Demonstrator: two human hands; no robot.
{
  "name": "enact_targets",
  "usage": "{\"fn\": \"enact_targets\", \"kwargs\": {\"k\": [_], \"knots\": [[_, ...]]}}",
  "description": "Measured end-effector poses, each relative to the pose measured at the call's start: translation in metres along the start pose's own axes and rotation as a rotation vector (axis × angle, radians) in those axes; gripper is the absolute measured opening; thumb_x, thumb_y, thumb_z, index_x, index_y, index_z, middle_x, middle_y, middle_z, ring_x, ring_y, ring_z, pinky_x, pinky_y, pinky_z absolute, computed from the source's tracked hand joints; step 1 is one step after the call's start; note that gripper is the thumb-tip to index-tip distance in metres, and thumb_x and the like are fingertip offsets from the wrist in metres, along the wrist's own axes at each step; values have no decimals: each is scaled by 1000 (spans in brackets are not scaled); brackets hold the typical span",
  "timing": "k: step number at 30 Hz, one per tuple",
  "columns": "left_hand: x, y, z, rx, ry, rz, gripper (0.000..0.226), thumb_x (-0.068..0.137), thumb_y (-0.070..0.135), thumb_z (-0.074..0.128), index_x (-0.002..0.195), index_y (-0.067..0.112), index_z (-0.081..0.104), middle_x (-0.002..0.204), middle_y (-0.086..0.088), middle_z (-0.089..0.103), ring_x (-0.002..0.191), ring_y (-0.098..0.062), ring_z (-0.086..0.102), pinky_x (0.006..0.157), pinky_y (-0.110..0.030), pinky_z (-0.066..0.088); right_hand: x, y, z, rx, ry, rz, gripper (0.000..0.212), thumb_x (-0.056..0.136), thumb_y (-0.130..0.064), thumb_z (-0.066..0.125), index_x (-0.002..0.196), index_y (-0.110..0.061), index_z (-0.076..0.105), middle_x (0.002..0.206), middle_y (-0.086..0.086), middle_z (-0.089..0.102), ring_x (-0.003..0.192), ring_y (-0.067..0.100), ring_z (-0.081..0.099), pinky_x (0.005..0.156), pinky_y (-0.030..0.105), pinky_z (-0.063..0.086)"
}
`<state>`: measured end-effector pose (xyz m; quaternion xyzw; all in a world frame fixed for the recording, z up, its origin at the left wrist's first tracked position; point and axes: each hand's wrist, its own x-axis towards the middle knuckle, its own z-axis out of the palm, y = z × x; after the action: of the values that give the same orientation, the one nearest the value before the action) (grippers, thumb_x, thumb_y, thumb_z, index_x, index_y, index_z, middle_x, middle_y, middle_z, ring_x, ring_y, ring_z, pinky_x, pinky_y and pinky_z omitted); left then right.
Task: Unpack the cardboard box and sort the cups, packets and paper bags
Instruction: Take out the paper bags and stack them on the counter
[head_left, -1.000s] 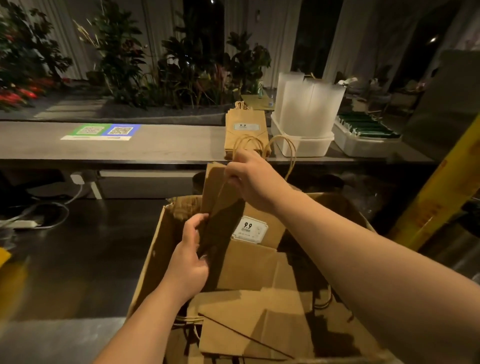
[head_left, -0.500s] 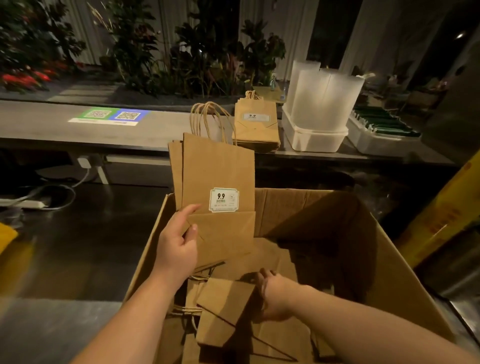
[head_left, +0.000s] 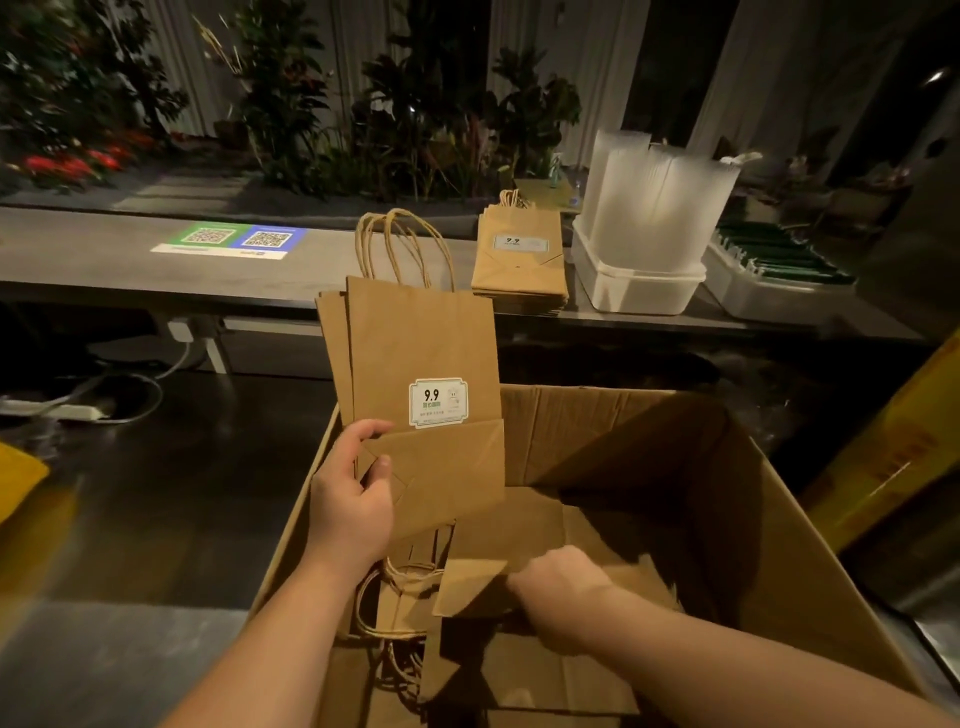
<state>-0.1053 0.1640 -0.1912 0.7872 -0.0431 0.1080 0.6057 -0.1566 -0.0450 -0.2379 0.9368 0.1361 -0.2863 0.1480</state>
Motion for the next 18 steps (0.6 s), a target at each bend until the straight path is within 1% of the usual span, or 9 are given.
{"fn": "enact_targets", "kwargs": {"k": [2,5,6,8,12,13,15,16,18], "knots": [[0,1,1,-18,7,-11,48,101,-1,53,112,46,56,120,28,53,97,30,48,74,-5,44,-13,8,-10,-23,119,43,31,98,-19,63,129,-18,59,101,4,65,88,21,66,76,35,56],[0,-1,1,-52,14,-22,42,102,-1,51,119,38,57,115,31,53,75,30,51,60,-5,46,-37,26,-31,60,244,64,37,100,-14,60,135,-25,57,109,2,67,102,22,67,89,39,54],[0,0,0,-59,11,-24,43,102,0,51,118,39,56,114,31,52,77,30,51,62,-5,45,-45,33,-39,92,296,65,34,100,-15,60,131,-28,59,110,-1,67,107,20,66,98,40,51],[1,0,-2,-69,-1,-21,47,102,1,51,111,47,55,117,32,51,98,24,51,81,-10,43,-62,55,-58,204,394,64,31,99,-16,62,122,-36,62,111,-10,66,111,12,63,105,38,48],[3,-1,-5,-147,-19,-75,60,99,-2,56,118,55,52,128,31,49,132,-5,45,112,-40,41,-95,110,-87,752,477,87,43,96,-5,61,112,-44,64,109,-19,66,112,1,63,91,23,55],[2,0,-6,-211,-39,-76,64,98,-2,57,127,55,50,133,28,49,136,-8,43,113,-43,41,-102,119,-92,921,500,64,42,97,-4,59,115,-41,66,109,-17,69,111,3,65,92,26,56],[0,5,-8,-376,-88,-112,77,98,0,59,146,55,34,135,21,50,126,-8,52,102,-41,48,-104,125,-96,1279,573,2,36,100,-4,56,120,-32,68,112,-9,73,111,10,69,96,36,56],[-2,8,-7,-411,-98,-144,85,98,1,59,150,58,23,129,22,51,117,-3,55,95,-37,48,-98,121,-94,1449,594,3,33,102,-5,53,120,-28,67,112,-6,74,109,14,70,97,41,56],[-2,11,-6,-389,-108,-180,91,99,1,57,150,64,14,123,21,56,111,-2,57,96,-38,44,-77,104,-86,1718,596,83,26,105,-9,50,121,-24,65,110,-1,76,106,20,72,97,45,56]]}}
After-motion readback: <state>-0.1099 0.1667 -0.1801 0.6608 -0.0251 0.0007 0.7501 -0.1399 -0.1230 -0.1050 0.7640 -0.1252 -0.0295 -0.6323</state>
